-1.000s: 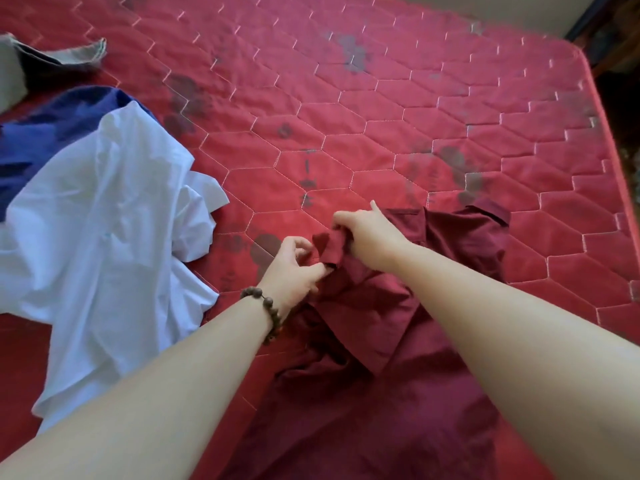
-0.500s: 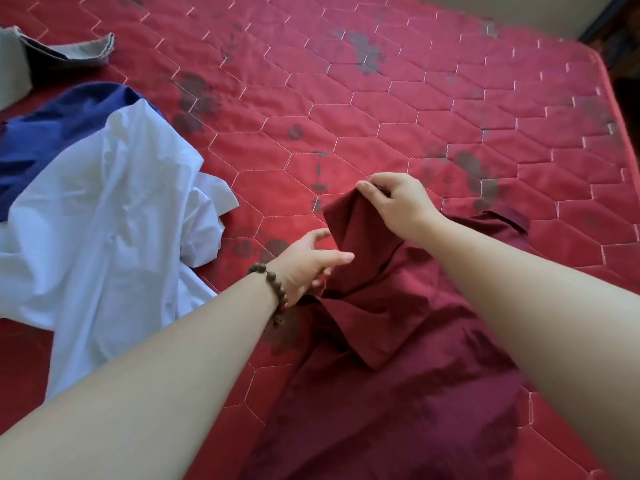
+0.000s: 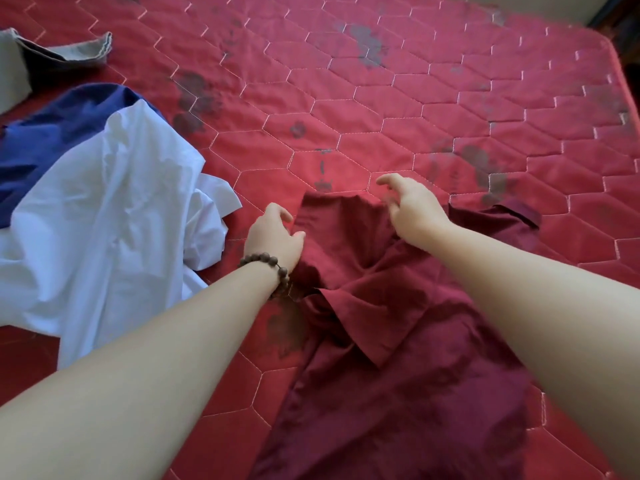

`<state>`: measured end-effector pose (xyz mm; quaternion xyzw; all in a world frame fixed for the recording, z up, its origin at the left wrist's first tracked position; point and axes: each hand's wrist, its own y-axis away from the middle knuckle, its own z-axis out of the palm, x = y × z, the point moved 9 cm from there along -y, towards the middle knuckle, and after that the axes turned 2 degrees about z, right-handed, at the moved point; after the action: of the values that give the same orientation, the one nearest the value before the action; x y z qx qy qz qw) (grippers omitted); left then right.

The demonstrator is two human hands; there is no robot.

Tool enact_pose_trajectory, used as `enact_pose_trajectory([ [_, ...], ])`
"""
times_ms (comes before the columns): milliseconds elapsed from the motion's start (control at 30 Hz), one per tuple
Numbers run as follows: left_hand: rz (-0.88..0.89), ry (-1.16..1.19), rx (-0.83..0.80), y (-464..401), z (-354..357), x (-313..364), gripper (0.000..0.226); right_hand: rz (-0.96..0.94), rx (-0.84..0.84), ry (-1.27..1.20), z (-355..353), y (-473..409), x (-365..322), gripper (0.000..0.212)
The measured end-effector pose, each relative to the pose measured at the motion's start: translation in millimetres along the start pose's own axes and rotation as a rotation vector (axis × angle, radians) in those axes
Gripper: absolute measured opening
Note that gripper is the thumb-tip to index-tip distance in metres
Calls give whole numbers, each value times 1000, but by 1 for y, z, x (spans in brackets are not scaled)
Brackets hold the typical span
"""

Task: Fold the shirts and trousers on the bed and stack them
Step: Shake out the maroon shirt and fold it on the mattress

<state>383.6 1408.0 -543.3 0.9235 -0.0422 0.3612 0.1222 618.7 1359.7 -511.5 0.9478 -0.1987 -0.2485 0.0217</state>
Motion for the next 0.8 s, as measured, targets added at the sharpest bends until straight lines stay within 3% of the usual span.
enact_pose_trajectory([
  [67,164,-40,112,13,-10,17,23,-83,-26,64,0,12,8,44],
  [133,483,12,119,40,-10,47,22,-167,-81,188,0,26,20,61],
  [233,792,-131,-283,90,33,64,59,-247,-281,491,9,50,45,91],
  [300,825,-397,-512,108,63,44,83,-254,-390,607,13,66,62,101],
  [333,827,-480,-539,110,70,36,85,-260,-406,626,13,71,67,102],
  [433,741,-362,-462,98,62,33,56,-273,-325,502,11,77,63,82],
  [567,425,84,-290,73,32,30,13,-114,-84,32,-8,52,43,16],
  [600,318,177,-244,66,26,25,9,-45,-29,-51,-12,42,38,20],
  [667,126,232,-166,54,18,11,22,61,43,-62,-16,22,26,38],
  [800,-128,24,-159,42,15,-24,40,168,-55,273,3,-2,12,49],
])
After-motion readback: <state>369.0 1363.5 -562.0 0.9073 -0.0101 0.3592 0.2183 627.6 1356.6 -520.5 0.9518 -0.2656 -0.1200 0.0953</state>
